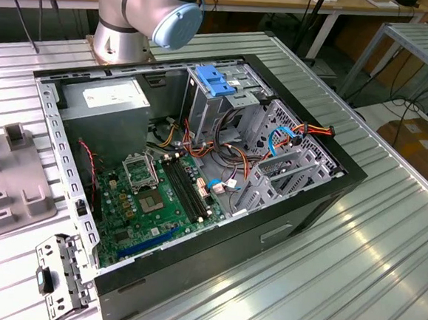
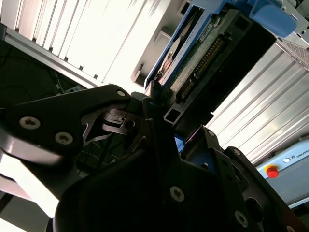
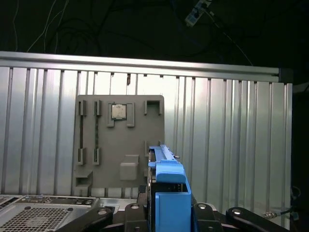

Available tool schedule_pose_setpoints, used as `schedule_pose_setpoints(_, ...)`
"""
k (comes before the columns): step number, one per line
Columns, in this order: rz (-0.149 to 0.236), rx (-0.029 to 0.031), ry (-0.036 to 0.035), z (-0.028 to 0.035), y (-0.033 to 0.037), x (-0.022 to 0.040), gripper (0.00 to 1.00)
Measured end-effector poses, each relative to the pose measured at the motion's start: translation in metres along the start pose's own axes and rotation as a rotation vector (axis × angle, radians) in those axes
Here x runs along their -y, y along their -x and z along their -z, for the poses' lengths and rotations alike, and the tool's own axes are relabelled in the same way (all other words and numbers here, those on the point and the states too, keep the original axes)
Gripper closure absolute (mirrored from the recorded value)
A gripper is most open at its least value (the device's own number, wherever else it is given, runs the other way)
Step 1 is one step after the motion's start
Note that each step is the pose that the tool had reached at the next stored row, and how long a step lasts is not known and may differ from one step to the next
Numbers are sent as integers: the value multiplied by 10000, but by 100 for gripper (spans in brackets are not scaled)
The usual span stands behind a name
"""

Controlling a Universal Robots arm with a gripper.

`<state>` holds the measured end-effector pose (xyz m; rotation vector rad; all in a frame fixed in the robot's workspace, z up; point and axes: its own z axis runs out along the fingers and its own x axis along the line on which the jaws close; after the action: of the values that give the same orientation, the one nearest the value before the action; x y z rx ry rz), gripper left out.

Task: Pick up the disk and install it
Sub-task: 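Pick up the disk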

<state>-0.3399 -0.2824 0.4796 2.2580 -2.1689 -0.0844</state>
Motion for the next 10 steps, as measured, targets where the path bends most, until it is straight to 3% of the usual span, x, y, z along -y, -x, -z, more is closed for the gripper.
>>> schedule_pose_setpoints(10,0,-10,1,5,-5,111,63)
